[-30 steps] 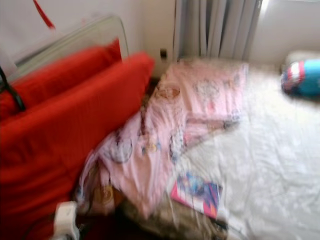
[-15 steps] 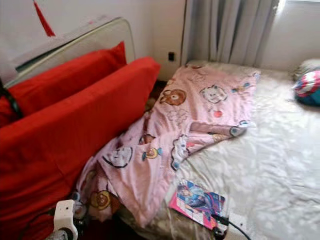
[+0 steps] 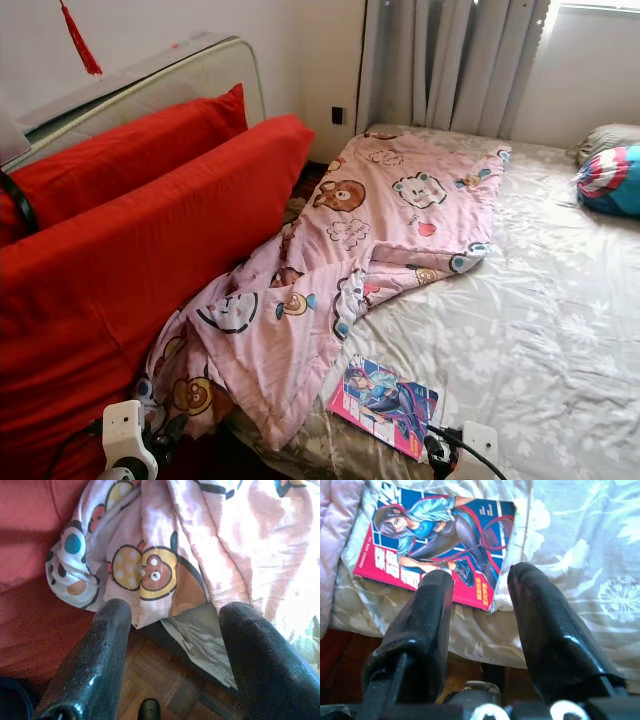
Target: Clean up the room
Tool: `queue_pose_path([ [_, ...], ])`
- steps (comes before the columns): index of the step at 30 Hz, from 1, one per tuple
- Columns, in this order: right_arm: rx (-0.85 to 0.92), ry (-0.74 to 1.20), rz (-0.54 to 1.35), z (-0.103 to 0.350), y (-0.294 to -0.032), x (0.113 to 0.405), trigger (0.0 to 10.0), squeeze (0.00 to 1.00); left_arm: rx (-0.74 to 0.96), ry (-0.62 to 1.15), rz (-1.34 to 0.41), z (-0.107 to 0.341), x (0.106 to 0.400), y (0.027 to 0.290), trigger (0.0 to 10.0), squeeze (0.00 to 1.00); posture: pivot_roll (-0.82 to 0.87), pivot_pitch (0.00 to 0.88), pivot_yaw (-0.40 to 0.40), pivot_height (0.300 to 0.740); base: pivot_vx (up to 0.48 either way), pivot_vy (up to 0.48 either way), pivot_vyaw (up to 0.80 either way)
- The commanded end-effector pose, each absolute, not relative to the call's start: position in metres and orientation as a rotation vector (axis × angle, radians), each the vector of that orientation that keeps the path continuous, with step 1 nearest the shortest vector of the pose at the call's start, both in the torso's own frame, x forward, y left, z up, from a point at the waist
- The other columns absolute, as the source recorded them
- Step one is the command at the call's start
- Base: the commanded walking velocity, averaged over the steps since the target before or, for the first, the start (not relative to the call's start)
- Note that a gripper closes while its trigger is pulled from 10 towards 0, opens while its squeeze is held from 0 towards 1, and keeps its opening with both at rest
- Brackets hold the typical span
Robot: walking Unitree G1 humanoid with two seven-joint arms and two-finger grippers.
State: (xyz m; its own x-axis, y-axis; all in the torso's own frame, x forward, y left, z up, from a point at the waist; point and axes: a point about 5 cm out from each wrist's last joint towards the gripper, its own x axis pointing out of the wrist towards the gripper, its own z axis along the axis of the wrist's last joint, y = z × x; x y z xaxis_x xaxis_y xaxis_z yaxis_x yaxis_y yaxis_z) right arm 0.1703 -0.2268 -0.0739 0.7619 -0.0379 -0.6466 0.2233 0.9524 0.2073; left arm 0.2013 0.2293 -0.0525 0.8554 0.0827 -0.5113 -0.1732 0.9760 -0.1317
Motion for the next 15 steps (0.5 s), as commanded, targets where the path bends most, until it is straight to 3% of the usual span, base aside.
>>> queue_pose_path([
  [1,0.306,0.668,-0.152,-0.074,-0.226,0.169,10.0,0.00,-0.190,0.508,0.159,-0.052,0.198,0.233,10.0,0.00,0.09,0.000,0.028,0.740,0.000,0.000,0.00],
  [15,0.323,0.636,-0.158,-0.074,-0.233,0.159,10.0,0.00,-0.173,0.445,0.140,-0.052,0.189,0.230,10.0,0.00,0.09,0.000,-0.012,0.740,0.000,0.000,0.00],
])
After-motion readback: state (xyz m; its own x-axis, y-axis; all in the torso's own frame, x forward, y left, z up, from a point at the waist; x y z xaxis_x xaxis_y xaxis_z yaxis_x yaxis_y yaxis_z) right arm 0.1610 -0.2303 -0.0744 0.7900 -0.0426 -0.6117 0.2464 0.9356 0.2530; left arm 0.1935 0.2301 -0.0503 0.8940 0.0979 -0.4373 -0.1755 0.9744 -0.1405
